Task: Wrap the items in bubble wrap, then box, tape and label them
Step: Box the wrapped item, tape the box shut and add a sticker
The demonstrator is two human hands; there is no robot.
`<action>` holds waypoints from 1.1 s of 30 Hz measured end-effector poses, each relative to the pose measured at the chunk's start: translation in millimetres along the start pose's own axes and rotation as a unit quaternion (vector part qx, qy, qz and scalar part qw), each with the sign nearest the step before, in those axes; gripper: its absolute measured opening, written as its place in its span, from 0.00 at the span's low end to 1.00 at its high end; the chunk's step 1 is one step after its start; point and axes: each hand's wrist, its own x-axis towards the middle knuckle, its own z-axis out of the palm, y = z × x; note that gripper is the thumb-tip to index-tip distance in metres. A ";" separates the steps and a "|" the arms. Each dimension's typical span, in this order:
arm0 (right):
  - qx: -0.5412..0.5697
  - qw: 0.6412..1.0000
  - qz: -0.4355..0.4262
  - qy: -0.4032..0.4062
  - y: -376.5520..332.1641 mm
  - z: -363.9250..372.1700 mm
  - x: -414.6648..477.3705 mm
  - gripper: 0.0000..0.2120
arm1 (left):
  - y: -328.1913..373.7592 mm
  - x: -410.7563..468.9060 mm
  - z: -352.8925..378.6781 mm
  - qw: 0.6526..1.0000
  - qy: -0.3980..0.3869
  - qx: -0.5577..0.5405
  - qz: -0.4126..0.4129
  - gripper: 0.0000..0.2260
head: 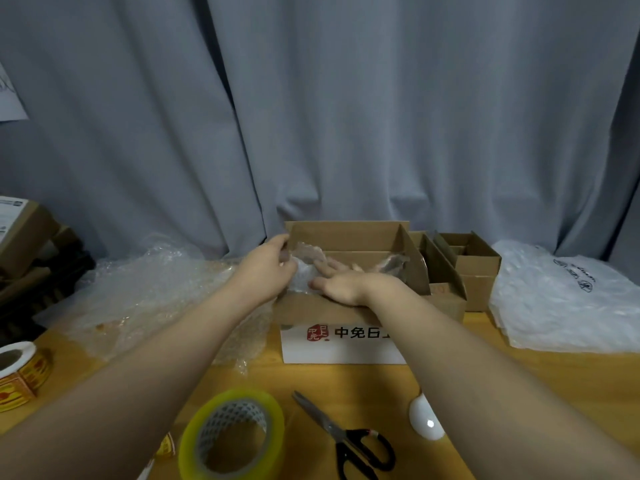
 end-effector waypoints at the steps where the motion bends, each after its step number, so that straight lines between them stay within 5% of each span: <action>1: -0.005 1.000 -0.014 -0.011 1.0 4.4 2.0 0.29 | -1.6 -2.8 1.7 0.999 -0.029 -0.005 0.020 0.23; 5: 0.099 0.992 -0.071 0.010 -2.8 5.3 -8.9 0.30 | 0.3 -11.6 14.8 0.982 -0.176 0.035 0.057 0.31; 9: 0.158 0.966 -0.042 0.201 11.2 -5.8 -22.7 0.07 | -1.5 -7.8 22.2 0.952 -0.266 0.144 0.040 0.35; 13: -0.032 0.902 0.074 0.423 35.3 -23.0 -49.0 0.17 | 3.7 -2.9 22.9 0.936 -0.287 0.202 0.032 0.35; 16: 0.082 0.918 0.153 0.357 55.8 -26.5 -60.8 0.25 | 3.6 -4.0 26.8 0.936 -0.280 0.209 0.038 0.38; 19: 0.223 0.924 0.080 0.301 70.3 -19.5 -67.5 0.18 | 1.9 -4.7 26.1 0.939 -0.281 0.197 0.029 0.41; 22: 0.246 0.914 0.033 0.320 74.2 -17.8 -76.8 0.17 | 1.2 -2.3 20.8 0.933 -0.287 0.214 0.026 0.38; 26: 0.172 0.929 0.049 0.325 64.0 -2.0 -78.3 0.34 | -4.8 0.6 8.1 0.930 -0.278 0.242 0.010 0.36; 33: 0.169 0.903 0.076 0.387 56.0 -14.0 -66.7 0.15 | 13.8 23.5 2.3 0.885 -0.276 0.373 0.035 0.32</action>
